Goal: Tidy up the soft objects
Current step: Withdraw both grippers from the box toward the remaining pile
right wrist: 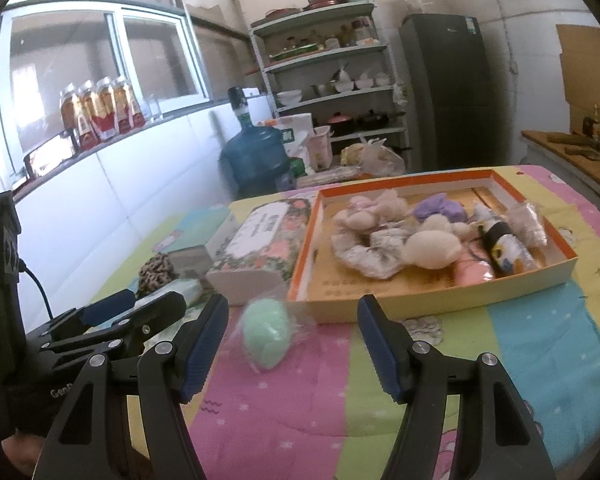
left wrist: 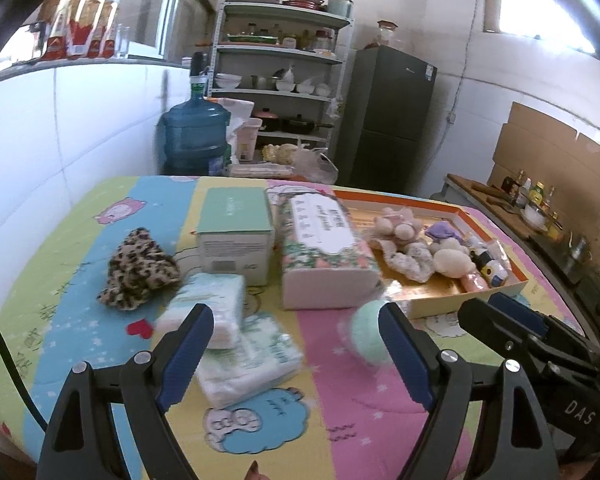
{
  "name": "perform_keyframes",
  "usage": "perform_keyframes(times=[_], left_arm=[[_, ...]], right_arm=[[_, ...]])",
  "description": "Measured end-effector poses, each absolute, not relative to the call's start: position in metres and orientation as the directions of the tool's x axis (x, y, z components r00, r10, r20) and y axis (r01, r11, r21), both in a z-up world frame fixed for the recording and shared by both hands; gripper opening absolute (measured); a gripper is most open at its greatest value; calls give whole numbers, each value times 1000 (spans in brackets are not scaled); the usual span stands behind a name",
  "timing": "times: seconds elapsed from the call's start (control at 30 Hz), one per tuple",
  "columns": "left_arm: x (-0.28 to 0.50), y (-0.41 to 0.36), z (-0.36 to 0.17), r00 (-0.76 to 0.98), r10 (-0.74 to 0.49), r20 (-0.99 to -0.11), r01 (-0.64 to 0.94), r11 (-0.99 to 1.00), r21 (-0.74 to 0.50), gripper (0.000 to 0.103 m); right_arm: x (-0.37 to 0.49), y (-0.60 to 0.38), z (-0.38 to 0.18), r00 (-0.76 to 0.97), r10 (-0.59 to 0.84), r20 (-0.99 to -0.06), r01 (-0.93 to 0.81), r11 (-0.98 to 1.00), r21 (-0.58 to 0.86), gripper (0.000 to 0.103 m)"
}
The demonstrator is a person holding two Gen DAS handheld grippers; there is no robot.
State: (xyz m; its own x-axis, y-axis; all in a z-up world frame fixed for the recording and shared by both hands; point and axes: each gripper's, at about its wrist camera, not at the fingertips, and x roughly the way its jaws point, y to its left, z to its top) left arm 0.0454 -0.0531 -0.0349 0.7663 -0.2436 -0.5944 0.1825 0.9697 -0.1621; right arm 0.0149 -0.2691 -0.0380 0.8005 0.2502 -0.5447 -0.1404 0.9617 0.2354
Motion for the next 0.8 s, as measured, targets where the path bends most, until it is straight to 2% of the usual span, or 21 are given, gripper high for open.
perform_keyframes(times=[0.7,0.8], left_arm=[[53,28,-54,769,-202,-606,81,972,-221,84],[61,32,-57,757,-210,-619,79,969,-233,84]], right_arm=[[42,-222,-67,754,204,-624,-117,977,178,69],[48,-223,-74,742,187,-643,-93,980,177,73]])
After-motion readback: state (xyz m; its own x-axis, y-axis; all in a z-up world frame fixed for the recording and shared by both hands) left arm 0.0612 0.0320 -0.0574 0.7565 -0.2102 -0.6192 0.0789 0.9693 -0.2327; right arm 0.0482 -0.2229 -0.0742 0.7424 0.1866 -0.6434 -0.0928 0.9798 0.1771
